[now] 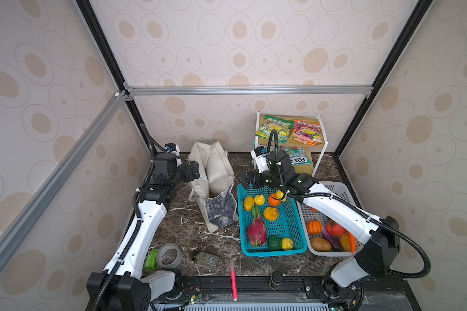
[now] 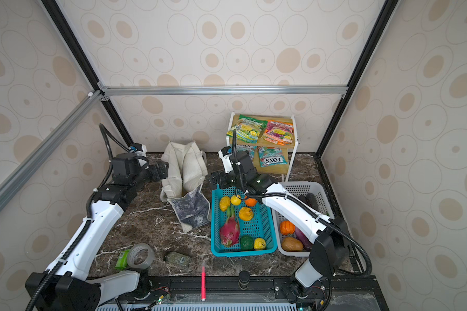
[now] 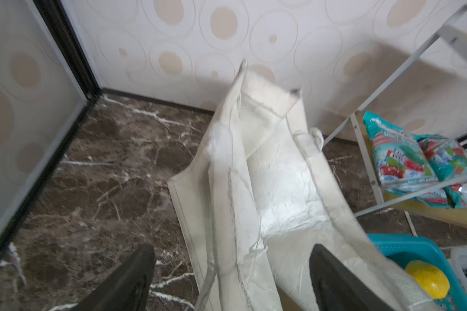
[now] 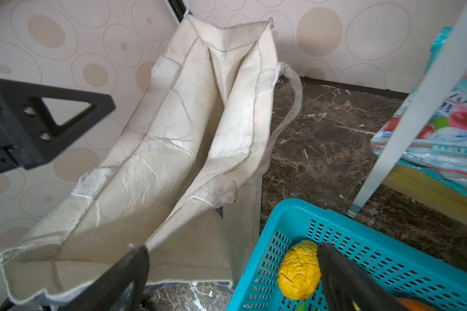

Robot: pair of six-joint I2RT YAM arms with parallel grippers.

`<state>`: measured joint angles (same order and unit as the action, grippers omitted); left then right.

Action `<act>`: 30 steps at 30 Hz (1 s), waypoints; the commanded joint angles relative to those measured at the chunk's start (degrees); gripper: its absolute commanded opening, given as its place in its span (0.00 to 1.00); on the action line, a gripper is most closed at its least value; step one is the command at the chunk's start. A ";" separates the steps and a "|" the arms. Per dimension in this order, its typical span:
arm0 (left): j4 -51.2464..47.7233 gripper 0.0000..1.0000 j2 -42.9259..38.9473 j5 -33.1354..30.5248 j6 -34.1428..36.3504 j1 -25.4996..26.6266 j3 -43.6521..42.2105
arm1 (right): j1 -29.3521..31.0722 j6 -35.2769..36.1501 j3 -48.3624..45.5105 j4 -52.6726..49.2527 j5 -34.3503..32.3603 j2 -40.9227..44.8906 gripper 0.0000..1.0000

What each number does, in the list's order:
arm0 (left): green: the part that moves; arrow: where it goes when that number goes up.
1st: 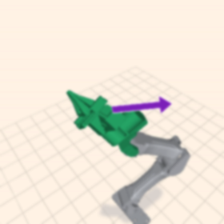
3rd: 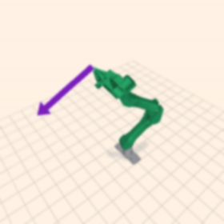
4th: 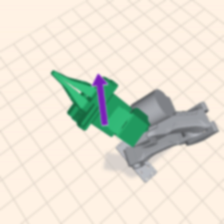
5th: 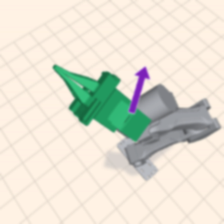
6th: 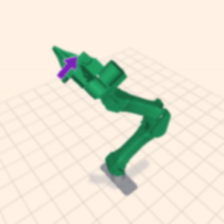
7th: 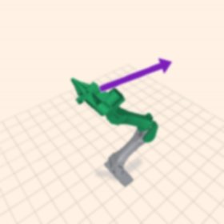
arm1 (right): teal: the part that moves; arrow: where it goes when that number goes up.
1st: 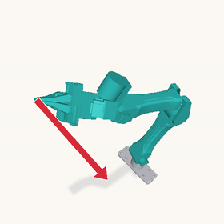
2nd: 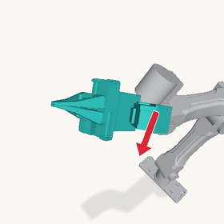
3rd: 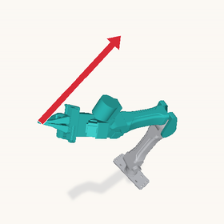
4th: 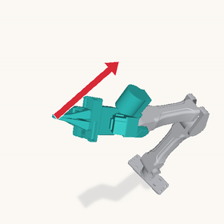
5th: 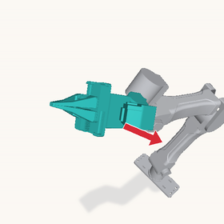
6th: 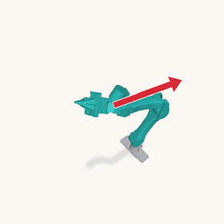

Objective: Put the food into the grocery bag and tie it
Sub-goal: 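Reach the left gripper to the tote bag rim while right moves over basket, then grasp the bag rim with the left gripper while right pinches the opposite rim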

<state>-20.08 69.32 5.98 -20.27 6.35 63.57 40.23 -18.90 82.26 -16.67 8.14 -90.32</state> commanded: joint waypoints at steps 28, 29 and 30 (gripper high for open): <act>7.12 0.08 0.92 4.81 0.53 -0.37 -7.45 | 1.56 -17.85 13.42 0.08 4.49 -18.43 1.00; 7.24 0.00 0.61 4.86 0.49 -0.37 -7.49 | 1.53 -18.99 12.93 1.57 5.62 -19.08 0.98; 7.49 0.00 0.39 5.07 0.50 -0.37 -7.49 | 1.56 -20.24 11.94 3.95 7.13 -19.35 0.96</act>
<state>-14.61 70.22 9.91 -19.75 6.20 56.05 41.12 -34.61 94.06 -15.44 11.44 -108.40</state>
